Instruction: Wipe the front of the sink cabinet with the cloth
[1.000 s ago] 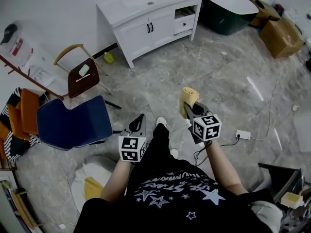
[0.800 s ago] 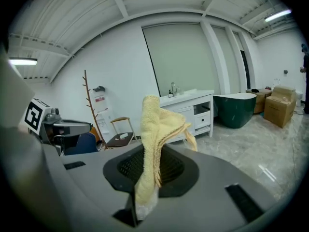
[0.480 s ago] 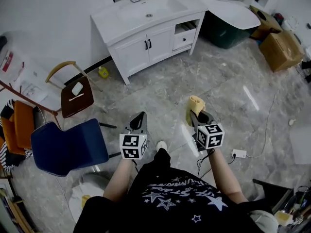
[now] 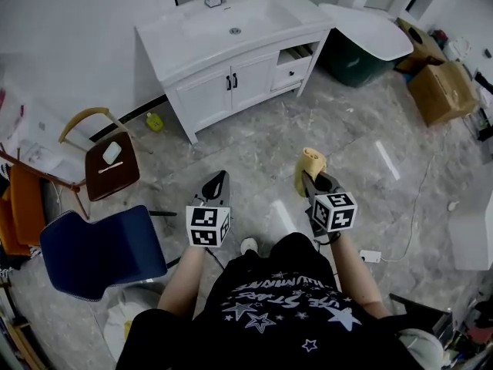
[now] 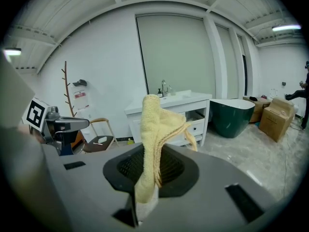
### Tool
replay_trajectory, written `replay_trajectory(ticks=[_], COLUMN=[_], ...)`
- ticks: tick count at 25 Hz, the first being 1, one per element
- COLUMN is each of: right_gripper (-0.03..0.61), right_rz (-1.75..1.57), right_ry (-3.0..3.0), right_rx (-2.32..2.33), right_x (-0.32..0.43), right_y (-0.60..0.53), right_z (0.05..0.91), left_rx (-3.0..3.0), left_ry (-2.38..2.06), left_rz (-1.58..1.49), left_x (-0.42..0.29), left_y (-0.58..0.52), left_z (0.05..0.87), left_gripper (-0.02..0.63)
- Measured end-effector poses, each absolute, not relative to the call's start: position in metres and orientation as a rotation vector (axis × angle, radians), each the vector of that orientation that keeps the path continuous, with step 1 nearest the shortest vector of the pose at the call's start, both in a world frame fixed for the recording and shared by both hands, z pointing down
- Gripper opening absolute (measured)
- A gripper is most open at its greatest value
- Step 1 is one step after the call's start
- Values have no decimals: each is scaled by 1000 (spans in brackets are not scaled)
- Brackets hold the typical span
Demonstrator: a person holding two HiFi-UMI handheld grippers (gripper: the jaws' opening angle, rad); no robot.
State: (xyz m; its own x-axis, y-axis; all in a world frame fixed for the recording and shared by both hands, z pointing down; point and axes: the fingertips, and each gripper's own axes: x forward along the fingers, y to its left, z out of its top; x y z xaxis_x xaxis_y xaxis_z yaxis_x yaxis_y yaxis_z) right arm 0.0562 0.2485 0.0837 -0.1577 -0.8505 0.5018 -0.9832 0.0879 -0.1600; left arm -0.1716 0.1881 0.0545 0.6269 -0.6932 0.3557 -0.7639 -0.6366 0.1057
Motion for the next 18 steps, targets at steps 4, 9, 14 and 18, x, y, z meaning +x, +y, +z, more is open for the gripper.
replay_trajectory(ticks=[4, 9, 14, 18], right_gripper=[63, 63, 63, 63], right_rz=[678, 709, 740, 760], right_ry=[-2089, -2111, -2150, -2170], right_rx=[1823, 1801, 1748, 1666], right_x=[71, 102, 139, 171], right_y=[217, 161, 67, -18], right_z=[87, 103, 126, 156], left_rx=[2566, 2512, 2425, 2304], left_ry=[-1213, -1274, -1385, -1483], left_rz=[446, 472, 522, 562], left_x=[-174, -166, -154, -139], left_y=[166, 135, 79, 27], left_z=[66, 77, 91, 106], left_gripper=[15, 15, 15, 15])
